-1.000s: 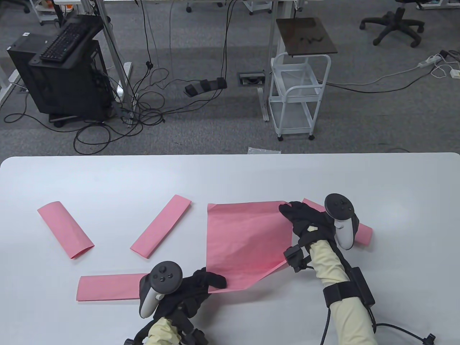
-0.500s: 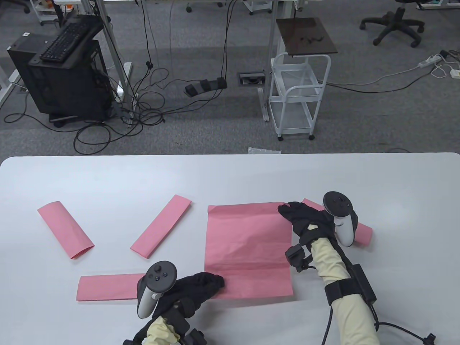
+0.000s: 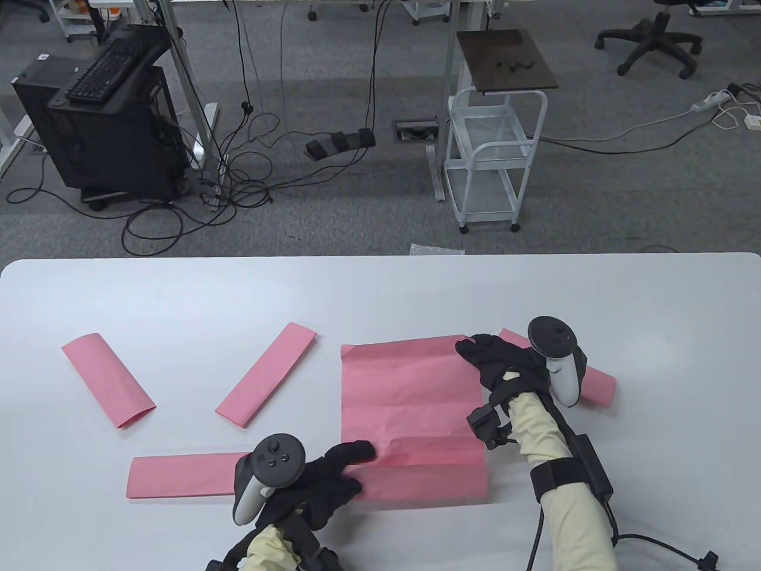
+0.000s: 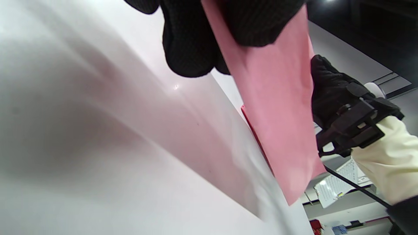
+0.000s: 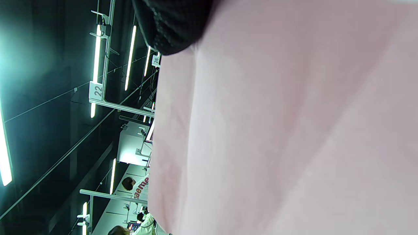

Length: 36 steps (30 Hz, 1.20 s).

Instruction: Unfold complexly folded papers and stack

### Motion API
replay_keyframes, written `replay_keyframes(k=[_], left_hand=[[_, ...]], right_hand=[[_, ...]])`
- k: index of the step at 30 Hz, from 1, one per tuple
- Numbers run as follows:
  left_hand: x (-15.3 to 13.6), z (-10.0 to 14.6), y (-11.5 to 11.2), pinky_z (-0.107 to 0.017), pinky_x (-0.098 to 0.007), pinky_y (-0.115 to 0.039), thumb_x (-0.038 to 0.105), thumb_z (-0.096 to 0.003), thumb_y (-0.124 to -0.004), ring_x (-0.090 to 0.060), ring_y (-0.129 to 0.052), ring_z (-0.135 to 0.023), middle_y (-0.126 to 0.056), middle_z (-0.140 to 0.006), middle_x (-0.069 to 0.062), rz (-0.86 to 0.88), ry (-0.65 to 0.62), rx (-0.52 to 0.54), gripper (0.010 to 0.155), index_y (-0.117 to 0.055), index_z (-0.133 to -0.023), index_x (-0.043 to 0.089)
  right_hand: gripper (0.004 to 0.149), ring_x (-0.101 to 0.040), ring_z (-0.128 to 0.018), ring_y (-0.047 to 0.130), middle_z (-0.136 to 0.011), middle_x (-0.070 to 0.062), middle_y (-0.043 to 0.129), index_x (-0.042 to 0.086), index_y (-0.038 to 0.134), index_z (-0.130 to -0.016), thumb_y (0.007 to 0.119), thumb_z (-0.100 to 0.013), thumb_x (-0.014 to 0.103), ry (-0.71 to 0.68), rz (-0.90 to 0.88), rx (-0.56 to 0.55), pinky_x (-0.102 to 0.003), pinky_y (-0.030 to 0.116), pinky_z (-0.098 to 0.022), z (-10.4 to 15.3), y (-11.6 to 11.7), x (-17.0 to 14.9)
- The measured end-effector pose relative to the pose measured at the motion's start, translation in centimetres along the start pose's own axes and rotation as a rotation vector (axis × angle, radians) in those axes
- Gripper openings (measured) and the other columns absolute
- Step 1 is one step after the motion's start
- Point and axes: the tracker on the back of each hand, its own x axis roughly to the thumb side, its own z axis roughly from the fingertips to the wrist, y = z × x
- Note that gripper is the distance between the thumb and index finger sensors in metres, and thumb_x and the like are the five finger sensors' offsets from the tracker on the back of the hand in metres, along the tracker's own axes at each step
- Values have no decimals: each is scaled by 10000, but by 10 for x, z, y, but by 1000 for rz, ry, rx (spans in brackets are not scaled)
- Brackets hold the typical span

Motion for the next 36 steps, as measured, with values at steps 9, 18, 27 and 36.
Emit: replay_keyframes(k=[9,18,27,36], left_hand=[[7,-2,-8,-731,-587,-29,346,-553,-742,-383,90,-1022,42,-1158,16,-372,-10,-17,374,-780,-924,319],[0,-12,-31,-657,-579,95,584,-564,-528,-325,234,-965,13,-1181,32,-435,19,-303,624,-793,-978,201],[13,-9,-36,-632,-626,83,488,-608,-608,-409,195,-976,-32,-1205,-100,-422,47,-456,545,-709,-1034,163],[7,-20,-55,-674,-603,44,398,-585,-669,-351,88,-1038,-1,-1156,-26,-606,87,-347,525,-434,-1052,344]], right_hand=[[395,-334,-722,860,-571,-96,949,40,861,-754,761,-494,320,13,-14,-9,-632,377,-728,-3,7,-21],[398,-339,-710,865,-564,-98,951,32,866,-747,765,-489,318,19,5,13,-636,386,-720,-9,25,-43],[397,-339,-705,871,-562,-96,957,31,867,-746,764,-490,317,26,-5,-7,-634,394,-717,-10,27,-46],[398,-336,-709,870,-567,-94,956,34,864,-751,762,-492,319,23,-17,-17,-632,392,-719,-11,27,-42]])
